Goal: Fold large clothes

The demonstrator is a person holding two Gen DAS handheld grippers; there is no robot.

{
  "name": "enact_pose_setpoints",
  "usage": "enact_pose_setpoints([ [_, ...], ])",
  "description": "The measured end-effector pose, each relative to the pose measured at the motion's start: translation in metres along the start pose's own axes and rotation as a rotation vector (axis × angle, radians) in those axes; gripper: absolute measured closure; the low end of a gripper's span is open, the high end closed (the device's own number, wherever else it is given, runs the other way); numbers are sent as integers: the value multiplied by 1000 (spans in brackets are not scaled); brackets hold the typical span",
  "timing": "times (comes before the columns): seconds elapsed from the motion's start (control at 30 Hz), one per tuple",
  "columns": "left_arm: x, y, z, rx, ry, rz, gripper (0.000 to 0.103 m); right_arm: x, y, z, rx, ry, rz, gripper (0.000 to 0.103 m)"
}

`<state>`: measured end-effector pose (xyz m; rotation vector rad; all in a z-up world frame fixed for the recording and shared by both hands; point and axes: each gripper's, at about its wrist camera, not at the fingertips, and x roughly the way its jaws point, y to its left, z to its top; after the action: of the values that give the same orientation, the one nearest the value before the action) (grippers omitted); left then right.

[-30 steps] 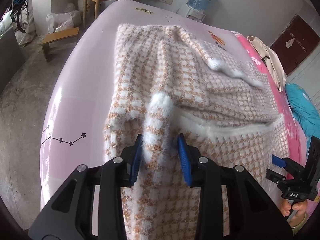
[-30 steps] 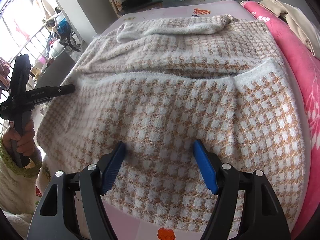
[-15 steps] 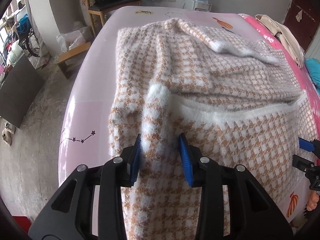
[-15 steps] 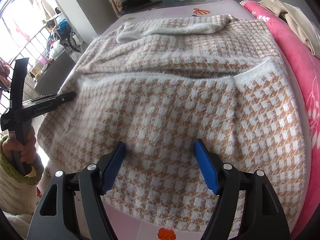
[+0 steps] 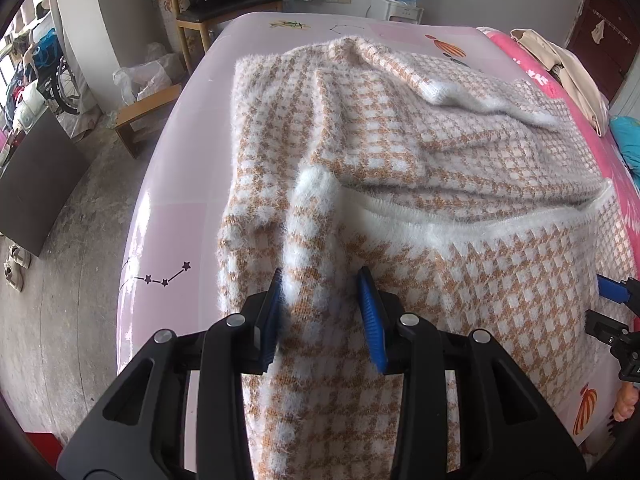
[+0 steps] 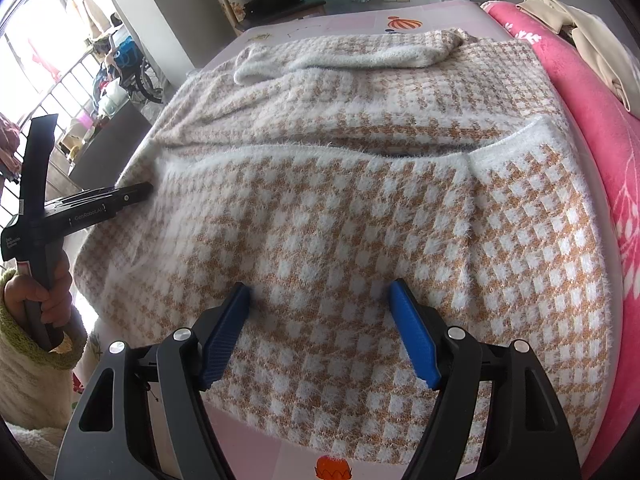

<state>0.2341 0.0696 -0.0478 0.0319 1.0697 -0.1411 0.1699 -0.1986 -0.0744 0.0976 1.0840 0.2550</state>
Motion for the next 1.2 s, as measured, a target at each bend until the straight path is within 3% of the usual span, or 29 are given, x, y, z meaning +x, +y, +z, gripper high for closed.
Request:
enact_pose_setpoints([
  [0.57, 0, 0, -1, 1, -1, 1, 67, -1, 0, 0, 5, -4, 2, 32],
  [0.77, 0, 0, -1, 2, -1, 5, 68, -21, -4, -1, 9, -56, 30, 32],
  [0.83, 0, 0, -1, 4, -1, 10, 68, -38, -14, -3, 30, -90, 52, 32],
  [1.0, 0, -3, -1, 12, -2, 37, 68, -79, -61, -10, 85, -162, -17, 32],
  [1.1, 0, -9, -1, 20, -4, 55, 68, -84, -92, -7, 126, -156, -69, 32],
  [1.2, 0, -11, -1, 31, -5, 69, 68, -81, -111, 1, 159, -150, -46, 32],
])
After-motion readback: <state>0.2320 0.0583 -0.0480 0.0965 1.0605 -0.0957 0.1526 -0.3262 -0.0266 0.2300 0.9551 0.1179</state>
